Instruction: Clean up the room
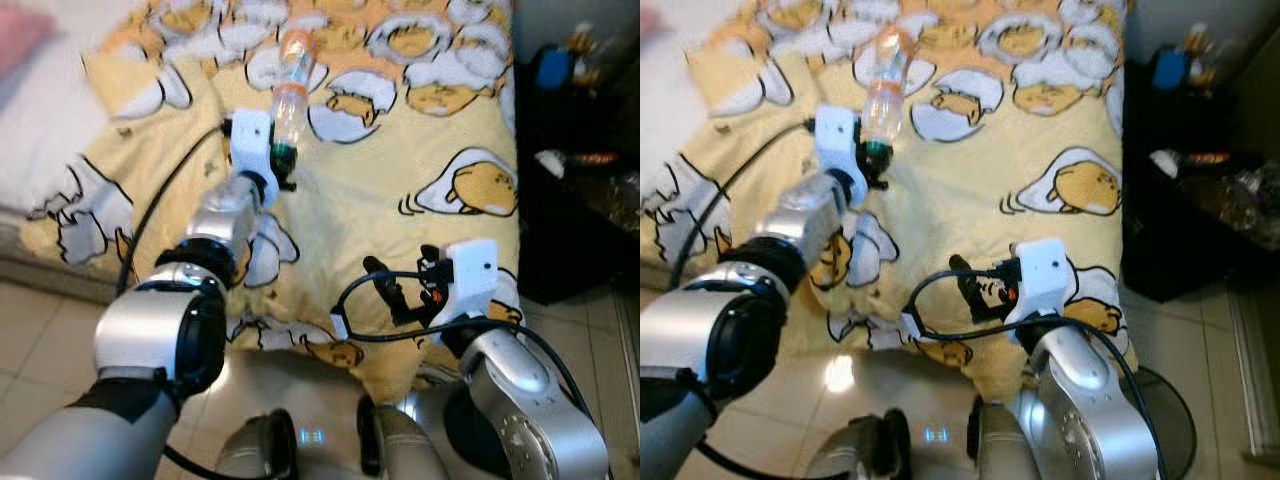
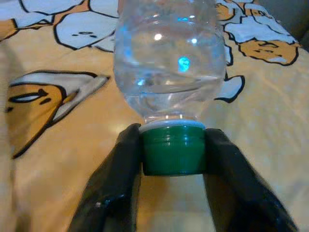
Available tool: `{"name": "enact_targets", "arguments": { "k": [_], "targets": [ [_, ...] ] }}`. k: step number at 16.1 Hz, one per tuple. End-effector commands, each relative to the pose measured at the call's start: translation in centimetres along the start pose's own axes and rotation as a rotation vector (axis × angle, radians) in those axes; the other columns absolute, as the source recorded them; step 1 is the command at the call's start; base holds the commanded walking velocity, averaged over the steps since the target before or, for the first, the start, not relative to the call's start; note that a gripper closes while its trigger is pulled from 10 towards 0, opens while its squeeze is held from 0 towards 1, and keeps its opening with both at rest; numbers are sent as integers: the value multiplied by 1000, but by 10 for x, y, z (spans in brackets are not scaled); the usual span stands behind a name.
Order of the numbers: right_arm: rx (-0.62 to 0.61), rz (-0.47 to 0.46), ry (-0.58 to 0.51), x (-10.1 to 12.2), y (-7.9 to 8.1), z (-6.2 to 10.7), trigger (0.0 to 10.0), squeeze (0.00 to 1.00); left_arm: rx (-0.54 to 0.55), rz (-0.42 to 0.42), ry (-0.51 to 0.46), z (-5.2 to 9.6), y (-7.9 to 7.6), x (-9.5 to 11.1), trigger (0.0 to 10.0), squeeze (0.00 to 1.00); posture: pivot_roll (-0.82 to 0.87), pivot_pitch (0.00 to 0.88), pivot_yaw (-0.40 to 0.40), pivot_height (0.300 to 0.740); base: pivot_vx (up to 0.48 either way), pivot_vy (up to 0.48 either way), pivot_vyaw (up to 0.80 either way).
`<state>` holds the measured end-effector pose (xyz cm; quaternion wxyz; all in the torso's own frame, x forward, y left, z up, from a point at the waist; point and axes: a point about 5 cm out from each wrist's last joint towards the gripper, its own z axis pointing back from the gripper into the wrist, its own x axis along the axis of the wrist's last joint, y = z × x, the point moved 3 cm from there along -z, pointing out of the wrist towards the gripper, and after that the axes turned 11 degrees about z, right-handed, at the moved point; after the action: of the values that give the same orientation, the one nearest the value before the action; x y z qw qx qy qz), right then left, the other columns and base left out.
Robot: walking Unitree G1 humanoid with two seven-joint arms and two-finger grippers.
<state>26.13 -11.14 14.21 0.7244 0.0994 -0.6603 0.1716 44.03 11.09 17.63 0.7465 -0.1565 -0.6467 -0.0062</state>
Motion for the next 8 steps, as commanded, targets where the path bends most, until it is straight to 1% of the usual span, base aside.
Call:
{"name": "enact_targets", "arguments": {
  "k": [1,2,3,4,6,8],
  "targets": [
    [-18,10,9,-3,-1,6,10000,0,31,19,6,0,1,-1,10000,1000,-345,117,39,740,0,0,0],
    [5,16,29,-5,3,13,10000,0,59,37,36,0,2,-10,10000,1000,-367,149,32,740,0,0,0],
    [20,20,35,-6,6,15,10000,0,70,52,43,1,3,-14,10000,1000,-370,153,30,740,0,0,0],
    [41,30,47,-8,9,18,10000,0,88,48,48,2,6,-16,10000,1000,-377,165,28,740,0,0,0],
    [55,39,71,-15,9,27,10000,0,121,-25,13,2,12,-9,10000,1000,-392,188,18,740,0,0,0],
    [55,35,75,-17,8,29,10000,0,137,-58,-2,3,16,-5,10000,1000,-376,198,8,740,0,0,0]
  ]
}}
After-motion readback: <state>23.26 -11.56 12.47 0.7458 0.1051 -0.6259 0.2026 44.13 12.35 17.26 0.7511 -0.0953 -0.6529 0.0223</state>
